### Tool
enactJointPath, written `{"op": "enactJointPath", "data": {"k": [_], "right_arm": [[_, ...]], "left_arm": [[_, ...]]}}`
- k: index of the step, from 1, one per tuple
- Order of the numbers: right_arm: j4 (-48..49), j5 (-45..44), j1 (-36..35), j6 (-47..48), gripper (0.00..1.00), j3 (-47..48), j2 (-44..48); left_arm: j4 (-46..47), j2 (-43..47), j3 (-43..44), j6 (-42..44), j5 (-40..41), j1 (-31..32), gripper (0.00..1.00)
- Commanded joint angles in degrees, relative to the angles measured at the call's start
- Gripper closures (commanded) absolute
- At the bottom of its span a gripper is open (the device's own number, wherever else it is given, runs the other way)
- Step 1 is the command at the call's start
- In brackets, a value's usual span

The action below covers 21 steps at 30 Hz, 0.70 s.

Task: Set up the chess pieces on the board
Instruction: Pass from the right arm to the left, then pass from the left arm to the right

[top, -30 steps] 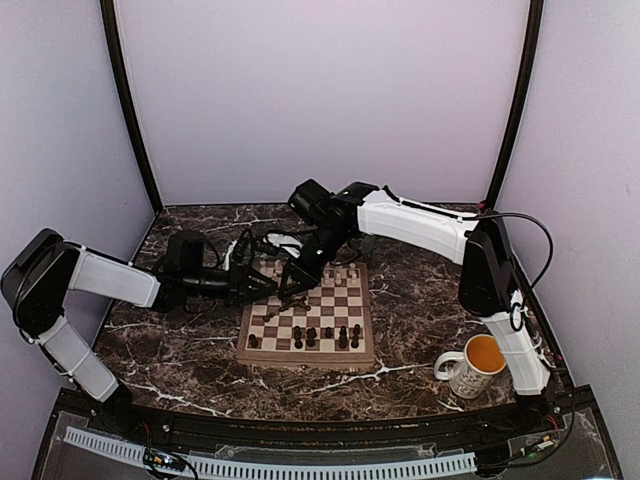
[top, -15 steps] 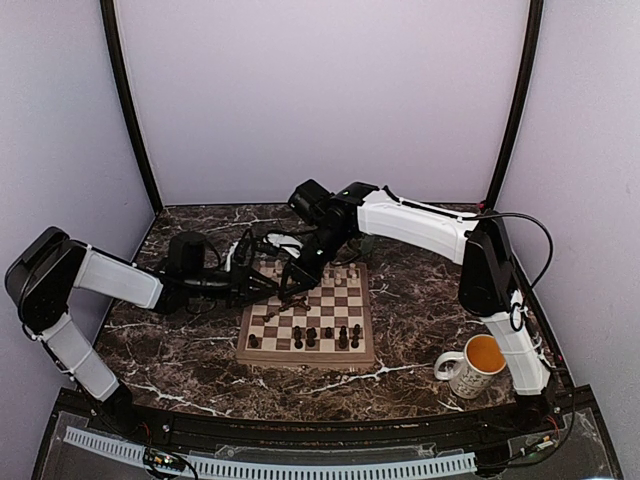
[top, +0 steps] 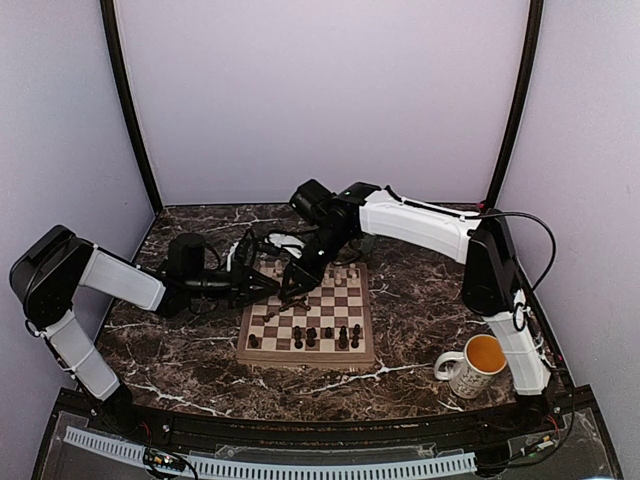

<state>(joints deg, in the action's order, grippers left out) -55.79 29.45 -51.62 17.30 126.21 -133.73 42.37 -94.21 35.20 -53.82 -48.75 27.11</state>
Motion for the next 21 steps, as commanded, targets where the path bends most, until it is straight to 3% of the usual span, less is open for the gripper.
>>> {"op": "enactJointPath", "data": {"k": [1,7,14,21], "right_arm": [[4.3,-0.4,2.9,-1.5,0.69,-5.2,7.4],[14.6,12.4,10.3,-10.9,0.60,-17.1,15.0],[30.3,32.0,14.1,-29.5,0.52,-25.0,16.2],[45.2,37.2,14.1,-45.9,0.52,-27.1,13.6]], "left_arm": [[3.5,1.8,-0.4,-0.9,1.4,-0.1,0.84],[10.6,2.5,-1.5,-3.4,5.5,-0.1,0.84],[17.0,3.3,-2.2,-5.5,12.0,-0.1,0.84],[19.9,4.5,-1.2,-6.9,17.3,0.9,0.84]]}}
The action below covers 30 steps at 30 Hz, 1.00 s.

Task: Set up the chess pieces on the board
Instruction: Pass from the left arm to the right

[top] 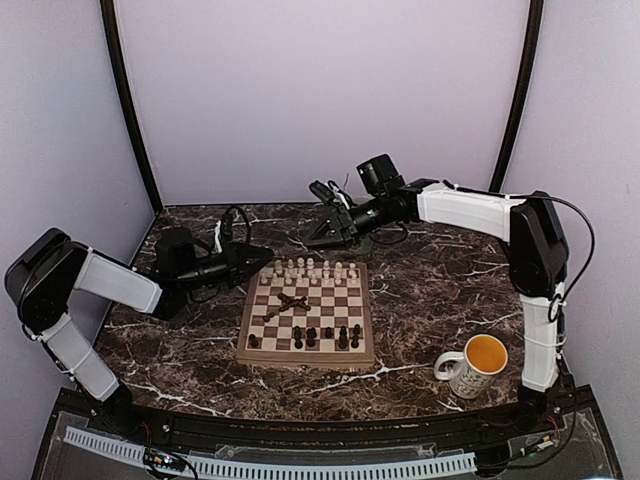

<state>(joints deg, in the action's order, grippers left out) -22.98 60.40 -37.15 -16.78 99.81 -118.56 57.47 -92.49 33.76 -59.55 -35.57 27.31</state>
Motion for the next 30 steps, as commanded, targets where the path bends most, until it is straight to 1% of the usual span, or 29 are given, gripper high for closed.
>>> {"op": "enactJointPath", "data": {"k": [1,3,5,8,12,16,20,25,27,30], "right_arm": [[14.5,6.0,-0.4,-13.8,0.52,-0.9,-1.9],[19.7,6.4,-0.5,-19.0,0.52,-1.5,-2.7],[22.7,6.4,-0.5,-22.4,0.52,-1.1,-3.8],[22.5,6.0,-1.0,-22.6,0.53,0.2,-5.2],[21.5,4.3,-1.3,-22.2,0.54,-0.6,-5.8],[25.3,5.2,-1.5,-25.2,0.55,-2.3,-6.0],[28.5,6.2,-2.1,-27.4,0.60,-2.7,-6.1],[33.9,7.4,-2.6,-31.5,0.69,-4.1,-6.5],[36.2,7.8,-2.6,-33.2,0.71,-5.0,-6.6],[36.8,7.8,-2.7,-33.8,0.72,-5.5,-6.7]], "left_arm": [[4.8,2.6,0.6,-1.3,4.7,0.9,0.84],[5.7,1.8,1.3,-1.8,5.1,1.3,0.84],[7.0,0.6,1.8,-2.5,5.0,1.6,0.84],[8.7,-1.0,2.6,-3.4,5.1,2.4,0.84],[9.8,-1.9,3.4,-3.8,5.5,3.3,0.84],[9.6,-2.6,4.1,-3.6,6.1,3.8,0.84],[10.4,-3.7,4.7,-4.1,6.2,4.1,0.84],[11.4,-4.7,5.1,-4.7,6.6,4.6,0.84],[11.7,-4.9,5.0,-4.8,6.8,4.7,0.84],[11.9,-4.9,4.7,-4.7,7.1,4.8,0.84]]}}
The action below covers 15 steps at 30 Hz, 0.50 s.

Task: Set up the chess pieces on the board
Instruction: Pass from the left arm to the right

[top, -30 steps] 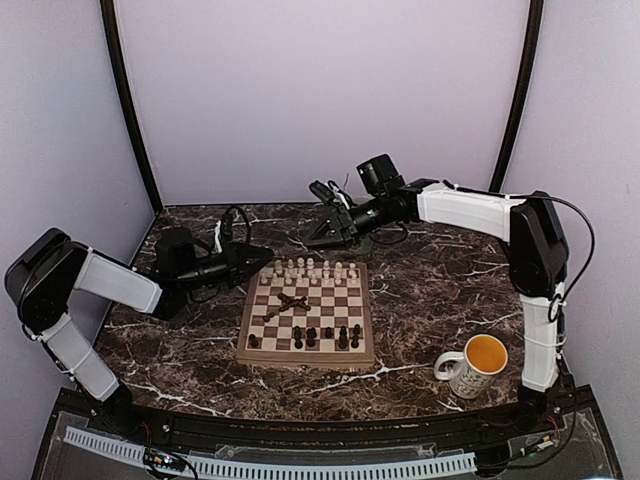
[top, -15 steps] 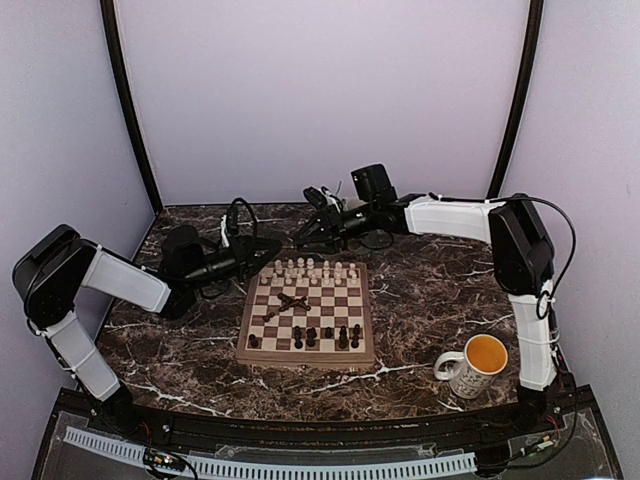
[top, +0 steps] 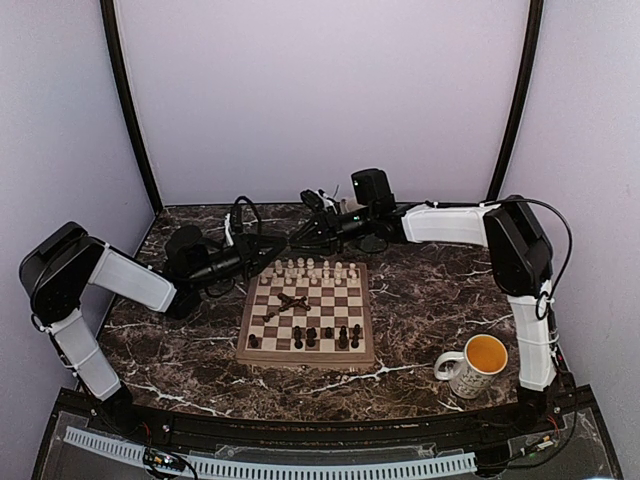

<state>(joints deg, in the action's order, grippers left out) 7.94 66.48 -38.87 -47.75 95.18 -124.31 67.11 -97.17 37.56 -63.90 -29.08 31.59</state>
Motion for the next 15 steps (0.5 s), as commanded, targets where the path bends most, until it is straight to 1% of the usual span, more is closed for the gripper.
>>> {"op": "enactJointPath", "data": {"k": [1,4,10,12,15], "right_arm": [[5.9,1.7,-0.9,-2.8,0.72,-1.0,-0.9],[6.1,1.6,-0.9,-2.7,0.75,-1.1,-0.9],[5.0,1.0,-0.9,-1.5,0.84,-1.2,-1.0],[2.5,0.4,-0.9,0.7,0.86,-0.7,-0.7],[-3.9,-1.2,-0.8,6.3,0.88,0.9,-0.4]], "left_arm": [[2.2,-0.3,0.9,-0.3,0.6,0.5,0.84],[2.5,-0.7,0.9,-0.6,0.2,0.6,0.84],[2.8,-1.0,0.7,-0.8,0.2,0.9,0.84],[2.6,-1.0,0.6,-0.6,0.2,0.9,0.81],[0.6,-0.3,0.1,0.6,0.4,0.9,0.73]]}}
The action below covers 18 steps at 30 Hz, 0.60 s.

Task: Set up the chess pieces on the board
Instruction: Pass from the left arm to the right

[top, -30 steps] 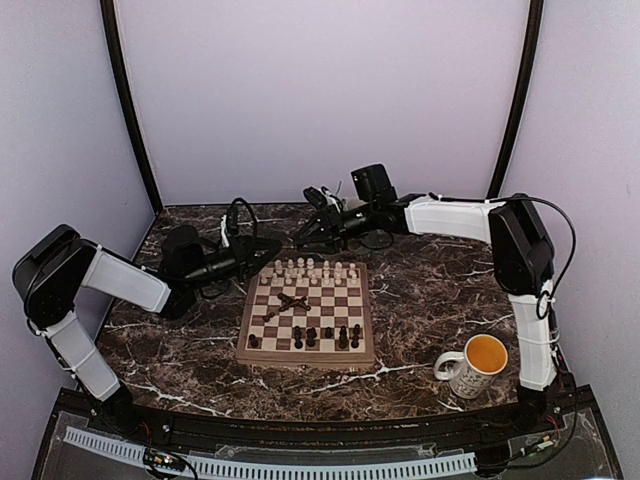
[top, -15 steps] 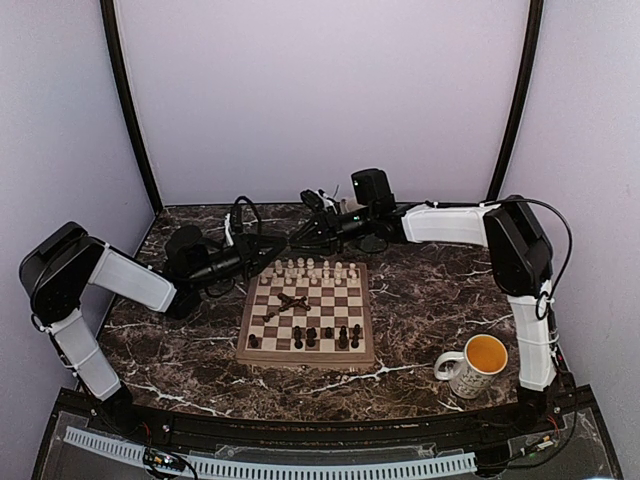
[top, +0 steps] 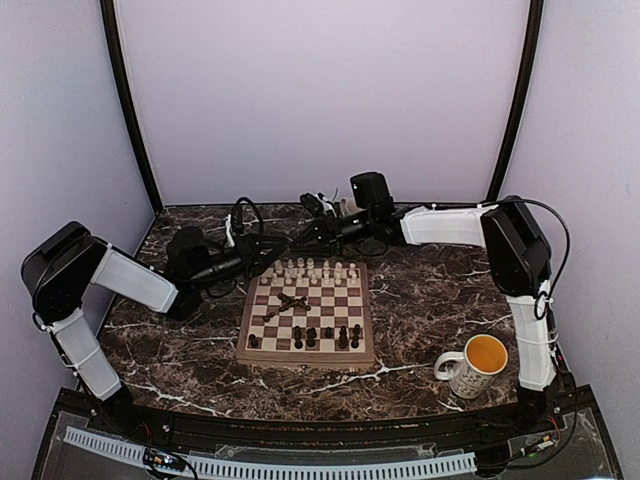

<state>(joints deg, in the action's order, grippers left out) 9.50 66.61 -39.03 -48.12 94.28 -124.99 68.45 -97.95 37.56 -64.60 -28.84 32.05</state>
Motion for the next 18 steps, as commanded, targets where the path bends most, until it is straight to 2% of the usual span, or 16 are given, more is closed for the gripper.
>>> {"op": "enactJointPath", "data": {"k": [1,5,9,12,18], "right_arm": [[-8.1,-2.1,-0.5,9.2,0.88,2.6,0.5],[-23.2,-7.4,-0.5,24.0,0.89,7.5,1.4],[-35.0,-14.6,-0.5,36.7,0.89,11.5,3.1],[-41.2,-19.6,-0.7,43.8,0.89,13.1,4.3],[-50.2,-27.6,-1.9,55.0,0.89,13.4,7.2]], "left_arm": [[-2.0,1.0,0.0,2.0,0.3,0.4,0.70],[-11.9,5.2,-0.4,7.5,1.3,0.3,0.62],[-29.2,12.6,0.1,16.8,5.0,0.1,0.58],[-39.3,18.6,-0.3,22.7,9.6,-0.3,0.57],[-53.1,27.1,-0.1,30.5,17.3,-1.7,0.56]]}}
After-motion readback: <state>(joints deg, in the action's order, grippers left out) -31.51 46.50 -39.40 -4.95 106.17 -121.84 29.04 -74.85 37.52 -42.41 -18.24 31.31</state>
